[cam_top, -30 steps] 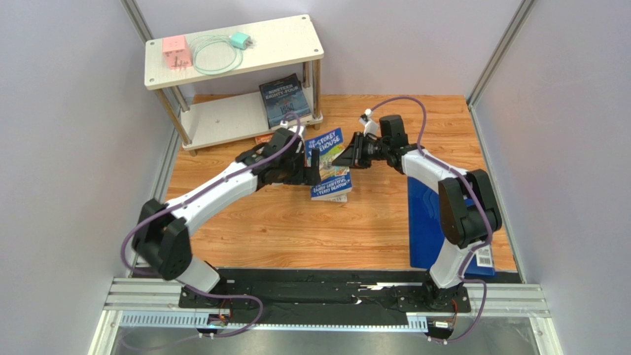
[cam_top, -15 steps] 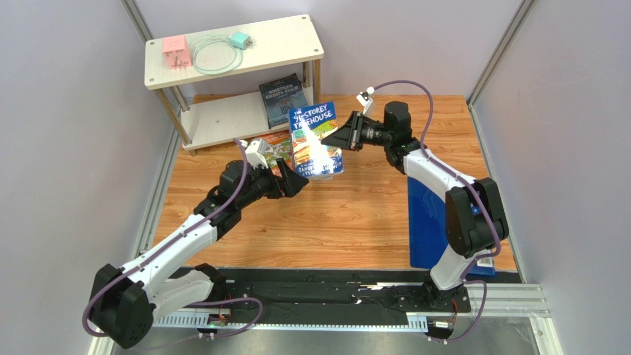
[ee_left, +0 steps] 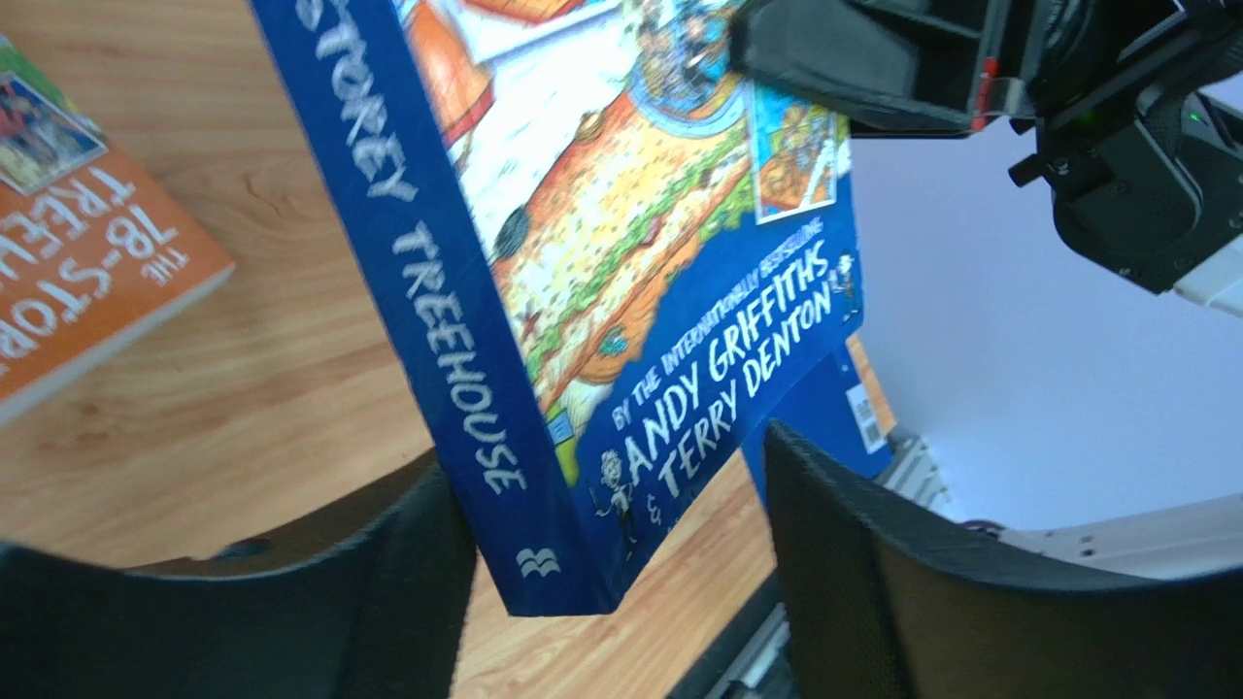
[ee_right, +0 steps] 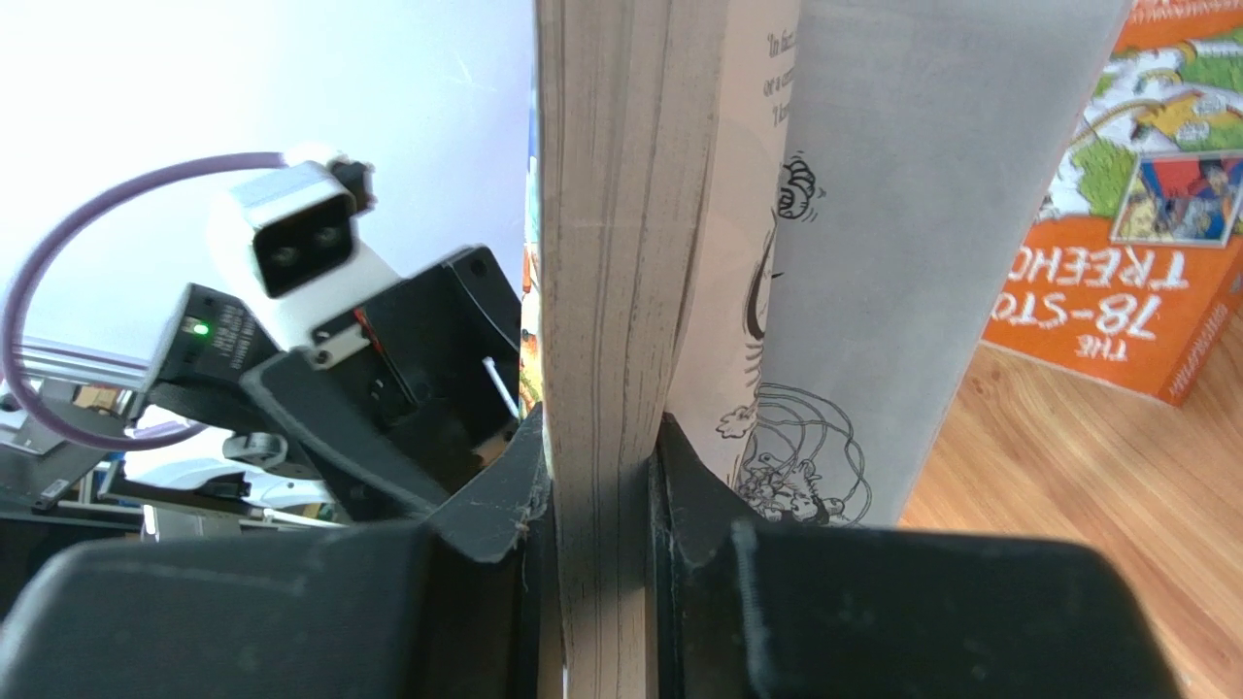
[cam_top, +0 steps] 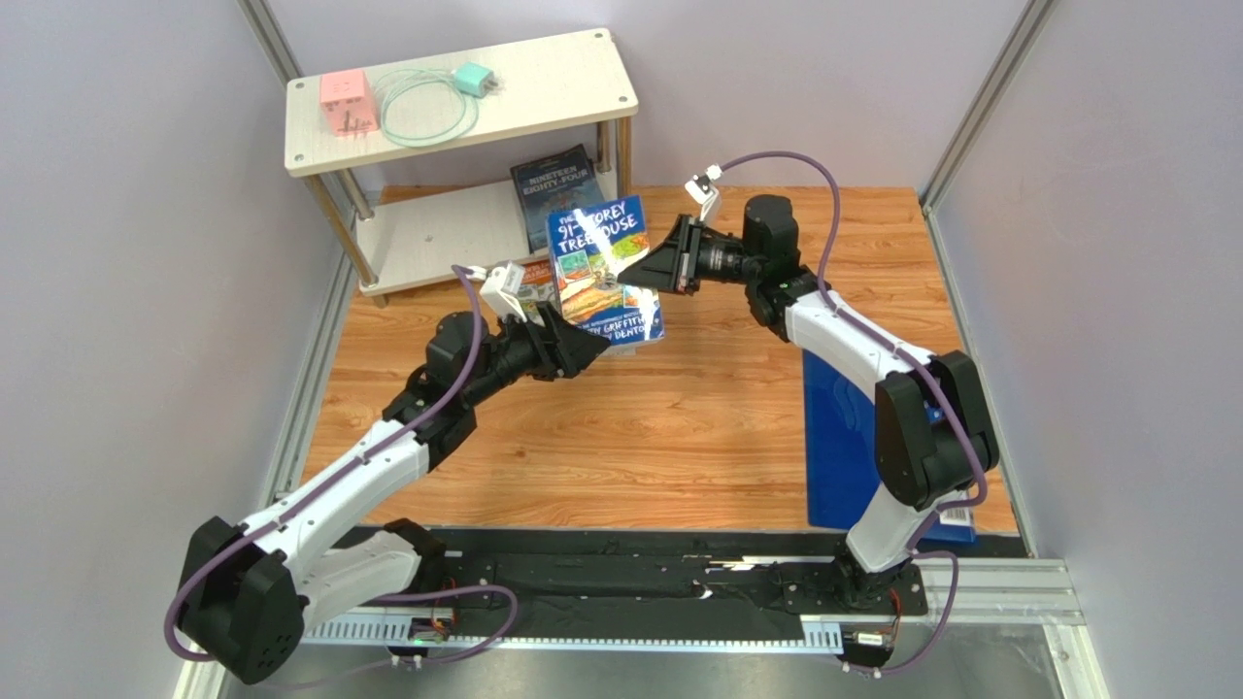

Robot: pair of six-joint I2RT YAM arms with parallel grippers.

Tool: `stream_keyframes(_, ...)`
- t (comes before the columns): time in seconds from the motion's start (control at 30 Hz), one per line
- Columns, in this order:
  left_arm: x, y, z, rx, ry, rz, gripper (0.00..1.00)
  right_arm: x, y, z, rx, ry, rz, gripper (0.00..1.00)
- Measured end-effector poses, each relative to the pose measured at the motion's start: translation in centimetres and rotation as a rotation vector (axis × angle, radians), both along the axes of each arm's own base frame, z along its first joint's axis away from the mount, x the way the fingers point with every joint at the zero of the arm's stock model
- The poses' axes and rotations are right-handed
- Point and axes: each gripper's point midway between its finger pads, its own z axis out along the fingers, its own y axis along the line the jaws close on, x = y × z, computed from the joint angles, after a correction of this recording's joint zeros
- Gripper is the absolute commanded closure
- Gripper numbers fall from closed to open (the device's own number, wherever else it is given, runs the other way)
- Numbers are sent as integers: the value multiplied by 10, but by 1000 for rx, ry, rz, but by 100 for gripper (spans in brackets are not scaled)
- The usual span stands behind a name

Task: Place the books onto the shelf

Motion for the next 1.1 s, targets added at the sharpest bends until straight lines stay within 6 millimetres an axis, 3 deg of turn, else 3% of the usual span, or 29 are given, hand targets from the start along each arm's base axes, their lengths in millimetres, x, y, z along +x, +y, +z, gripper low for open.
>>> stream_keyframes(0.1, 1, 0, -1, -3, 10, 2, 58, 2, 1, 11, 12, -19, -1, 100)
stream_keyframes(0.13, 1, 0, 0, -7, 9, 3, 78, 3, 1, 15, 16, -28, -1, 100)
stream_keyframes(0.2, 2, -1, 3, -18, 8, 5, 100, 4, 2, 20, 24, -44, -1, 100)
stream_keyframes(0.33, 6, 1, 8, -29, 2, 30, 100, 7, 2, 27, 36, -72, -8, 100)
stream_keyframes(0.37, 6, 2, 9, -29, -1, 33, 94, 7, 2, 28, 38, -76, -7, 100)
stream_keyframes(0.5, 6, 5, 9, -24, 1, 47, 43, 7, 2, 28, 38, -76, -7, 100)
stream_keyframes(0.53, 6, 5, 8, -20, 2, 49, 41, 7, 2, 28, 37, -76, -7, 100)
stream_keyframes(0.67, 10, 9, 7, -7, 4, 78, 41, 7, 3, 28, 39, -63, -10, 100)
stream_keyframes(0.83, 12, 10, 8, -8, 2, 91, 59, 8, 2, 28, 41, -60, -14, 100)
stream_keyframes(1.03, 19, 8, 7, -15, 6, 98, 62, 12, 0, 30, 46, -74, -31, 100)
stream_keyframes(1.1, 22, 7, 7, -18, 4, 100, 54, 14, -1, 30, 46, -76, -39, 100)
